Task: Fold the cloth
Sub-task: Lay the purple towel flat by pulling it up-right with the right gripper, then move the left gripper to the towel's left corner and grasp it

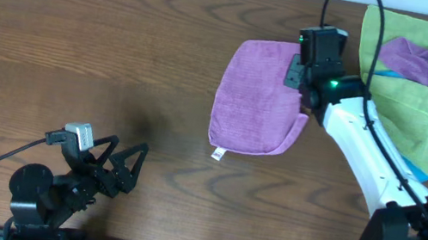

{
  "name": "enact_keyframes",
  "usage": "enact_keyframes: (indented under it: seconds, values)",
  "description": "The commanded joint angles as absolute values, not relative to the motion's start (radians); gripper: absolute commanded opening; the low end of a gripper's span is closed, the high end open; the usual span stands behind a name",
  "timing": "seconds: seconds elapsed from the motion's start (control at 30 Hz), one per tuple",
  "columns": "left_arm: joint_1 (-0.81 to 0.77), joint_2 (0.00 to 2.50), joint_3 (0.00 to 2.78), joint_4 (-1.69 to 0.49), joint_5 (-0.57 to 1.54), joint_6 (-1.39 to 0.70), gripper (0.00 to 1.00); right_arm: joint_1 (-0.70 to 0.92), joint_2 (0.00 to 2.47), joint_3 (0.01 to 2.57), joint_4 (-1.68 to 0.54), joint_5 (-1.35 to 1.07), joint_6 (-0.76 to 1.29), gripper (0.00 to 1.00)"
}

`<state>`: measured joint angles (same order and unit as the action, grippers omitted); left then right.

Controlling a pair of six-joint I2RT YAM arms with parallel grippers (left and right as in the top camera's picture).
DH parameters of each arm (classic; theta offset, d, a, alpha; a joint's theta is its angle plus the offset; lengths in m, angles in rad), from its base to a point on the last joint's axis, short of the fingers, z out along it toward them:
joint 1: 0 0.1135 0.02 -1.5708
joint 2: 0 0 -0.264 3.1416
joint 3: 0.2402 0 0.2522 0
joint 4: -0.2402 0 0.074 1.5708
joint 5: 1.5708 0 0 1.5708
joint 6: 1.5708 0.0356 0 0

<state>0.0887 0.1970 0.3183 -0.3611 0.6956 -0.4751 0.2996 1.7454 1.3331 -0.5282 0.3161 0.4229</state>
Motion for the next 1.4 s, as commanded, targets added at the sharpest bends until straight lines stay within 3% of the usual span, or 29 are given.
enact_keyframes:
  seconds: [0.0,0.07,0.3,0.63,0.87,1.37]
  values:
    - [0.084,0.202,0.317,-0.362,0.672,-0.48,0.95,0.287,1.733,1.341,-0.566,0.347,0.403,0.59]
    - [0.084,0.202,0.317,-0.362,0.645,-0.48,0.95,0.29,1.732,1.341,-0.622,0.32,0.403,0.65]
    - [0.084,0.262,0.317,-0.328,0.676,-0.527,0.95,0.311,1.732,1.341,-0.742,-0.028,0.286,0.65]
    - [0.065,0.73,0.547,-0.315,0.828,-0.549,0.95,0.284,1.724,1.34,-0.764,-0.042,0.437,0.65]
    - [-0.155,1.123,0.767,-0.382,0.865,-0.465,0.96,0.274,1.671,1.34,-0.768,-0.127,0.422,0.64]
    - [-0.204,1.515,0.771,-0.192,0.941,-0.688,0.95,0.22,1.502,1.34,-0.885,-0.159,0.395,0.63]
